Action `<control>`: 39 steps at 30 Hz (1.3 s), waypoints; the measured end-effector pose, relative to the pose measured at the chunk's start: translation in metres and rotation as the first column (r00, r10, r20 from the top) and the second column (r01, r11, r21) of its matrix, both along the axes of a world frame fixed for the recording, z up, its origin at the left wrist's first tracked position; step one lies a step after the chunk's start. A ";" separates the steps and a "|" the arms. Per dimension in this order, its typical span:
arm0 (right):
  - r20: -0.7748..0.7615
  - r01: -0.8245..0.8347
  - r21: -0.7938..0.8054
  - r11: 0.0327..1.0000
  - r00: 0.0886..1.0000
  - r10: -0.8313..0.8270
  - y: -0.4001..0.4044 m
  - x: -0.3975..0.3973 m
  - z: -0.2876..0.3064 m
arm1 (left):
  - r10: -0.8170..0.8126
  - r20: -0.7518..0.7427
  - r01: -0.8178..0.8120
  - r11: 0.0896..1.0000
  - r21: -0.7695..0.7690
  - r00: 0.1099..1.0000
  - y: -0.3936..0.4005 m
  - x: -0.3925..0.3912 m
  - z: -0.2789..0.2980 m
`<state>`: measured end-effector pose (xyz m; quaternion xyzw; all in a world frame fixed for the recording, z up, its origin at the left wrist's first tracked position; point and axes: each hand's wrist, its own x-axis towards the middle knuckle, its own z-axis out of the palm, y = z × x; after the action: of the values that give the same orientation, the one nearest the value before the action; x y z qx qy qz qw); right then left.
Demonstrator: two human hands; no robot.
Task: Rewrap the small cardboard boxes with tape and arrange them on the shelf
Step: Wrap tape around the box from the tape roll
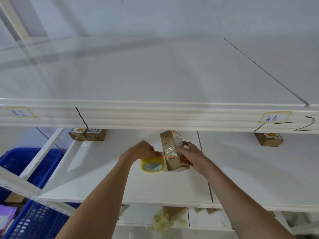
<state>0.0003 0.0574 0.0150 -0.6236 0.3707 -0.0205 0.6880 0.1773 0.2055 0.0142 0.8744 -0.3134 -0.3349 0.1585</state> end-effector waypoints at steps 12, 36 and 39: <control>-0.042 -0.246 -0.048 0.968 0.969 0.245 0.005 0.009 0.003 | -0.087 0.035 0.091 0.986 -0.142 0.996 -0.017 -0.008 0.014; -0.221 -0.052 -0.125 0.991 0.975 0.023 0.015 0.006 0.008 | 0.036 -0.087 -0.043 0.996 -0.074 0.996 0.004 0.004 -0.006; -0.162 -0.004 -0.082 0.997 0.987 -0.009 0.012 0.004 0.008 | 0.063 -0.026 -0.065 0.996 -0.054 0.998 0.007 0.008 -0.006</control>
<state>0.0044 0.0696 0.0233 -0.6503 0.4251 0.0145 0.6294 0.1849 0.2121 0.0083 0.8752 -0.2922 -0.3316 0.1967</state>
